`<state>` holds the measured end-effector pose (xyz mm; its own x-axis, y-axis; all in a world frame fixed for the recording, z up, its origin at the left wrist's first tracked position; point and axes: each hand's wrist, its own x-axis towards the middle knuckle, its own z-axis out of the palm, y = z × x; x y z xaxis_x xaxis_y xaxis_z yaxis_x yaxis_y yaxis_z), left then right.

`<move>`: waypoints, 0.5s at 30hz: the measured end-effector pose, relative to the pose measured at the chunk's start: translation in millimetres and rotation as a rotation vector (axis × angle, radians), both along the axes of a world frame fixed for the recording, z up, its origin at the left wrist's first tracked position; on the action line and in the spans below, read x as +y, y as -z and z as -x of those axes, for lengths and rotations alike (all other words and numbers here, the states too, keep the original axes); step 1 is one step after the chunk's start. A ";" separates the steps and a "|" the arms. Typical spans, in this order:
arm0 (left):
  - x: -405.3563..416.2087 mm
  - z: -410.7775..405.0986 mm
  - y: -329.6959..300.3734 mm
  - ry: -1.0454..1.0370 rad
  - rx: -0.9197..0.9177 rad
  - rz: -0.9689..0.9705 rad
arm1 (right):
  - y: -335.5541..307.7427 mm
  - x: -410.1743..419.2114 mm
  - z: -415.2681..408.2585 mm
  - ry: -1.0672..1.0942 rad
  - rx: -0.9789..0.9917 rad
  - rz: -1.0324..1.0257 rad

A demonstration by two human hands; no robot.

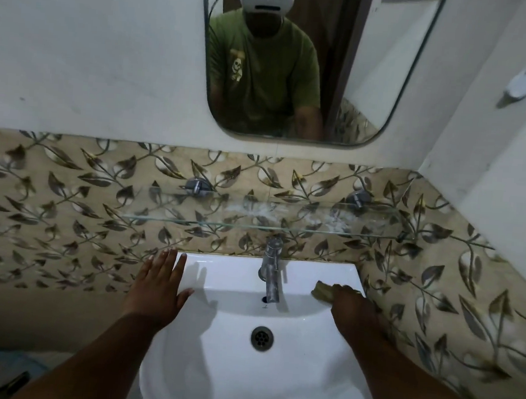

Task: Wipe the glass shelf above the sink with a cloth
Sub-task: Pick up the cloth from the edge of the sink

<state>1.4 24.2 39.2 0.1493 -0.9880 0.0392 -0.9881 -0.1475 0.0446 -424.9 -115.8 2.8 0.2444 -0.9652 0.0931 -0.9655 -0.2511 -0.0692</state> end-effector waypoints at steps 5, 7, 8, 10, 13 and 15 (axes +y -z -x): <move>15.3 -10.3 -33.3 0.023 -0.042 0.045 | -21.2 25.6 -21.8 -0.088 -0.077 0.070; 17.9 -18.0 -45.0 0.022 -0.082 0.079 | -36.2 39.9 -35.3 -0.126 -0.111 -0.054; 19.0 -21.5 -50.5 0.017 -0.086 0.080 | -48.2 48.6 -46.7 -0.180 -0.083 -0.058; 24.7 -27.9 -71.0 0.013 -0.071 0.082 | -80.8 65.9 -71.8 -0.263 -0.021 -0.028; 29.4 -29.8 -103.4 0.080 -0.133 0.169 | -120.5 86.7 -102.9 -0.346 -0.021 0.027; 30.4 -31.8 -121.9 0.102 -0.199 0.214 | -146.5 97.0 -121.9 -0.388 -0.067 0.073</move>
<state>33.2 54.6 161.1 0.0183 -0.9636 0.2666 -0.9897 -0.0553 -0.1318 -303.0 -18.8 149.3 0.5807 -0.7925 0.1864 -0.7917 -0.6031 -0.0973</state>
